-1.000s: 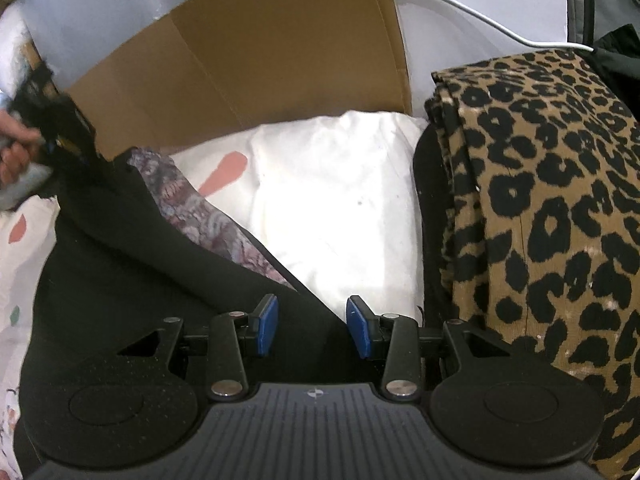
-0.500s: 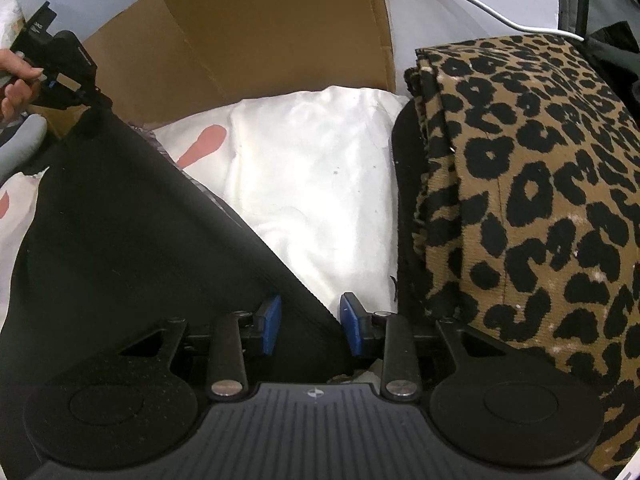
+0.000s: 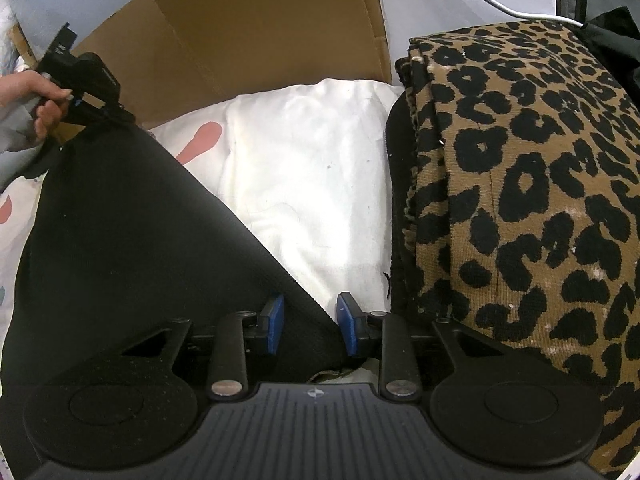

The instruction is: Fold clothes

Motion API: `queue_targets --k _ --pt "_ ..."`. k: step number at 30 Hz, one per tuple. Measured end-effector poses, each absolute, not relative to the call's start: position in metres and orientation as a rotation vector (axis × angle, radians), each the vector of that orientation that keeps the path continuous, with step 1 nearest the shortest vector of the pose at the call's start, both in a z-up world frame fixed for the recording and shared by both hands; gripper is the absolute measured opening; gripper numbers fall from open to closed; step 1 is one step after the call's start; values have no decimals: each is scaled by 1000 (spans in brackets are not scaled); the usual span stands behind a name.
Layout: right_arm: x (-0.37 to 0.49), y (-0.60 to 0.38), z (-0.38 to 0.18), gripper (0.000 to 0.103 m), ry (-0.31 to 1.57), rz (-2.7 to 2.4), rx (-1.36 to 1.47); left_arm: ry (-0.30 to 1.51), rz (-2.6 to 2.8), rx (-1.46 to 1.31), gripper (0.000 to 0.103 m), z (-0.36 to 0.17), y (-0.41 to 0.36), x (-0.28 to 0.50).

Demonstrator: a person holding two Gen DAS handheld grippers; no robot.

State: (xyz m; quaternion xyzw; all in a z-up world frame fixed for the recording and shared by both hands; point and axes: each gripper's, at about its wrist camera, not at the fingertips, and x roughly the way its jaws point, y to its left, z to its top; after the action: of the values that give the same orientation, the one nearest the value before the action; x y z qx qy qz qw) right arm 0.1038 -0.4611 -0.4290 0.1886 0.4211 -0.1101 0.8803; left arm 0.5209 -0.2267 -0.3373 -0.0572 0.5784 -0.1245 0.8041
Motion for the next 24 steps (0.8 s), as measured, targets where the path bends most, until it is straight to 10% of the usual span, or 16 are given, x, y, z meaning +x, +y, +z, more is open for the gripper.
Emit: queue_targets --k 5,24 --pt "104 -460 -429 34 880 -232 389 1175 -308 -113 40 -292 -206 520" --pt "104 -460 -429 34 883 -237 398 1220 -250 68 30 -318 -174 519"
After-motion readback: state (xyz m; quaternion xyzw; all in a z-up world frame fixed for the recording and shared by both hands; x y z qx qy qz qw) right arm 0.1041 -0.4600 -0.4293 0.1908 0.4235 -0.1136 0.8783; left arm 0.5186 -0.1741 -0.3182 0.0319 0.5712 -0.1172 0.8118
